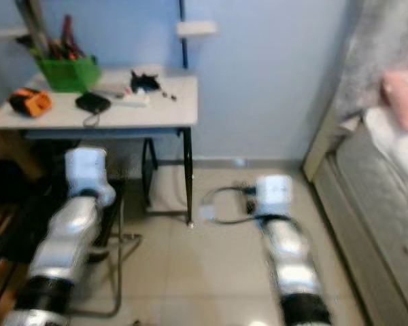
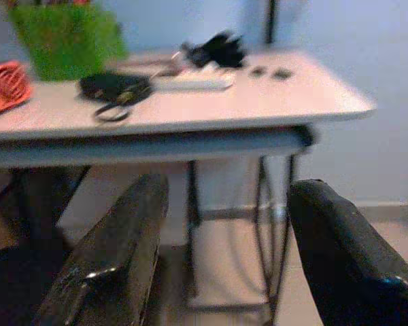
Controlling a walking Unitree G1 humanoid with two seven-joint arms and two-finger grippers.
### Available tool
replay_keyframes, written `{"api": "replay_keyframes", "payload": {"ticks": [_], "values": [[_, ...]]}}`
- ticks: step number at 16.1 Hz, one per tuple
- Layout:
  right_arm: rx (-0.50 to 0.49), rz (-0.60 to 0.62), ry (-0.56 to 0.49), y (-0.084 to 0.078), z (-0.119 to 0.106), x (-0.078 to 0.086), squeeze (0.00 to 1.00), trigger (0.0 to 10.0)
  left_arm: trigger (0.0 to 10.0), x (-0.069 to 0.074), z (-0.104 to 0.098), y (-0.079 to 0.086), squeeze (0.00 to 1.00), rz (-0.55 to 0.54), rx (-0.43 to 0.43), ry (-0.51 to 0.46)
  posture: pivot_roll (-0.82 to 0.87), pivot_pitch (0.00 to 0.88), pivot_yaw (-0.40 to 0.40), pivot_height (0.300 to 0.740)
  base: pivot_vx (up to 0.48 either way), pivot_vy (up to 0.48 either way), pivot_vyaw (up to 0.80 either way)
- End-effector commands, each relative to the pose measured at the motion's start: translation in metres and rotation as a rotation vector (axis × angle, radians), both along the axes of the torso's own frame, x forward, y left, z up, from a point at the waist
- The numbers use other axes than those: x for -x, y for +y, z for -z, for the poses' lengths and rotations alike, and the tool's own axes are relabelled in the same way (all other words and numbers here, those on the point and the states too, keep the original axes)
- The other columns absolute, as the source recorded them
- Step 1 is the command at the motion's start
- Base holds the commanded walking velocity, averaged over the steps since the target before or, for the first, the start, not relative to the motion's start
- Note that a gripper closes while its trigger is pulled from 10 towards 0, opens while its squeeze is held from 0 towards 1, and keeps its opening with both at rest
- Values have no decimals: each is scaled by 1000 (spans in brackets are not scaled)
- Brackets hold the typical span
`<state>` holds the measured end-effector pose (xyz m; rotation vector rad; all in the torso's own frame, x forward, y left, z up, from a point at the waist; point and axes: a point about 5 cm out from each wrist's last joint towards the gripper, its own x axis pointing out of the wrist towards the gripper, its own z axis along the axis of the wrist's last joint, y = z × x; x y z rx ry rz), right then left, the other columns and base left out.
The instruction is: Clean up the room
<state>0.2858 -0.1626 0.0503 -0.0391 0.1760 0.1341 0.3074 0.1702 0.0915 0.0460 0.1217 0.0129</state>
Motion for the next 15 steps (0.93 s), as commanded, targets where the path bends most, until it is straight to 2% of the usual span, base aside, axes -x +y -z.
{"api": "replay_keyframes", "payload": {"ticks": [1,6,8,9,10,11,13,14,15], "values": [[17,27,-6,-13,-1,1,259,10000,10000,-1,-2,-10,0,17,24,-9,-125,0,47,723,450,0,0],[25,19,-9,-13,-3,-2,259,10000,10000,-3,-3,-12,0,31,30,-24,-126,0,44,723,449,0,0],[54,1,54,-7,8,-3,251,10000,10000,-7,15,-14,0,36,20,53,-131,0,40,723,450,0,0],[82,27,102,-9,15,-6,243,10000,10000,-10,28,-14,0,22,13,111,-134,0,36,723,450,0,0],[151,98,329,-22,49,0,0,10000,10000,0,74,-18,0,31,80,342,-144,0,28,723,0,0,0],[112,133,492,-28,69,11,0,10000,10000,16,100,-23,0,17,187,500,-141,0,21,723,0,0,0],[96,116,660,-25,89,30,0,10000,10000,40,125,-26,0,-45,250,657,-159,0,29,723,0,0,0],[110,120,839,-22,109,55,0,10000,10000,75,152,-41,0,-47,297,845,-175,0,37,723,0,0,0],[97,146,882,-21,113,61,0,10000,10000,90,162,-41,0,-64,289,918,-179,0,37,723,0,0,0]]}}
